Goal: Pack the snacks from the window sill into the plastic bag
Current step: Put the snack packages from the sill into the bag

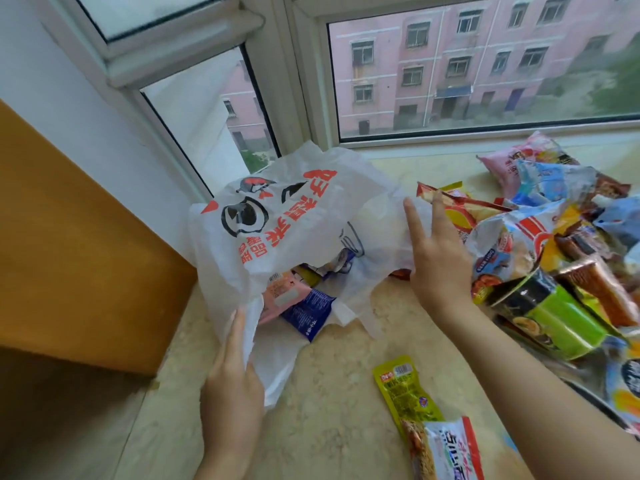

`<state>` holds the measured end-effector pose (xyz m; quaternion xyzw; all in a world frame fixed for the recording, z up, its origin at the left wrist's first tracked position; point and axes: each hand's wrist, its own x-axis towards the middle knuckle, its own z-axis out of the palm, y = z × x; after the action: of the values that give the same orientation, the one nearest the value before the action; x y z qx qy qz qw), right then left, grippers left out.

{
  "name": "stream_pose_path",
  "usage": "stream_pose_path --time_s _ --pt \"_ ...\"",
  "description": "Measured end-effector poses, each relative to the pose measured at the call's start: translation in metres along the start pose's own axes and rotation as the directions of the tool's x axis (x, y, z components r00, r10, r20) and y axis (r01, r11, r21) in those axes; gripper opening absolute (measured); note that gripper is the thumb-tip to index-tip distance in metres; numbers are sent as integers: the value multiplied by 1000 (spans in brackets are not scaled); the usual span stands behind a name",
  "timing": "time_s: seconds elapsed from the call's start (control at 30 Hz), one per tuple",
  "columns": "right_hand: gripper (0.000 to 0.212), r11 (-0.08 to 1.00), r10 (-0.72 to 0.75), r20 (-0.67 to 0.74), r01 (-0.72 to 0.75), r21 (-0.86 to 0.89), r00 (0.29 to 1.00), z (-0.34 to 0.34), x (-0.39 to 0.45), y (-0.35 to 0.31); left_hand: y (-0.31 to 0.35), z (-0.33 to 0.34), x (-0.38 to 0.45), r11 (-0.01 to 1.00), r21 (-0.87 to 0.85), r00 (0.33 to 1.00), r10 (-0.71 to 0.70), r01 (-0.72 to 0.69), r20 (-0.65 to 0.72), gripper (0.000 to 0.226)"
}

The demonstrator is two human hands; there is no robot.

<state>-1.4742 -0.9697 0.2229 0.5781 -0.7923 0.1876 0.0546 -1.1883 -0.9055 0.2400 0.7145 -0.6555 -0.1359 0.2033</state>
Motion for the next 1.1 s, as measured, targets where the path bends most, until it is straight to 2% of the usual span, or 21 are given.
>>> stream_pose_path --time_s 0.07,0.13,0.23,0.3,0.4,0.53,0.63,0.73,0.8,0.87,0.93,1.03,1.1 --pt "94 998 -50 52 49 24 997 -5 3 5 15 -7 13 995 2 994 99 -99 -39 80" --pt "85 995 -99 46 97 36 994 -14 5 7 25 -13 24 984 22 983 175 -174 -58 77" --pt "70 981 -180 -51 183 63 982 -35 11 0 40 -25 37 962 66 963 267 -264 -44 74" --pt "63 963 -248 -135 259 78 959 -52 17 -8 53 -38 43 950 59 949 310 -307 -60 60" --pt "56 931 -326 -231 354 90 917 -78 28 -24 73 -64 50 952 23 946 306 -305 -104 42" --pt "43 893 -390 -341 442 86 855 -112 43 -50 88 -99 73 965 -97 960 228 -246 -163 50" --pt "44 876 -390 -394 467 119 832 -147 57 -69 117 -139 87 945 -104 935 285 -311 -209 46" --pt "42 851 -377 -500 505 146 780 -198 80 -87 154 -192 106 916 -52 880 366 -399 -303 46" --pt "38 842 -311 -583 502 197 751 -233 100 -94 172 -227 129 903 -52 849 379 -426 -368 52" --pt "38 845 -265 -608 483 227 748 -255 115 -95 184 -252 145 902 15 827 402 -431 -394 53" --pt "39 852 -304 -553 481 208 776 -256 116 -91 190 -257 145 896 132 828 442 -423 -345 55" --pt "41 854 -429 -429 511 93 795 -230 93 -80 181 -230 125 884 280 888 429 -374 -167 57" --pt "41 844 -498 -355 537 13 791 -210 73 -71 167 -201 107 833 432 913 404 -346 -49 54"
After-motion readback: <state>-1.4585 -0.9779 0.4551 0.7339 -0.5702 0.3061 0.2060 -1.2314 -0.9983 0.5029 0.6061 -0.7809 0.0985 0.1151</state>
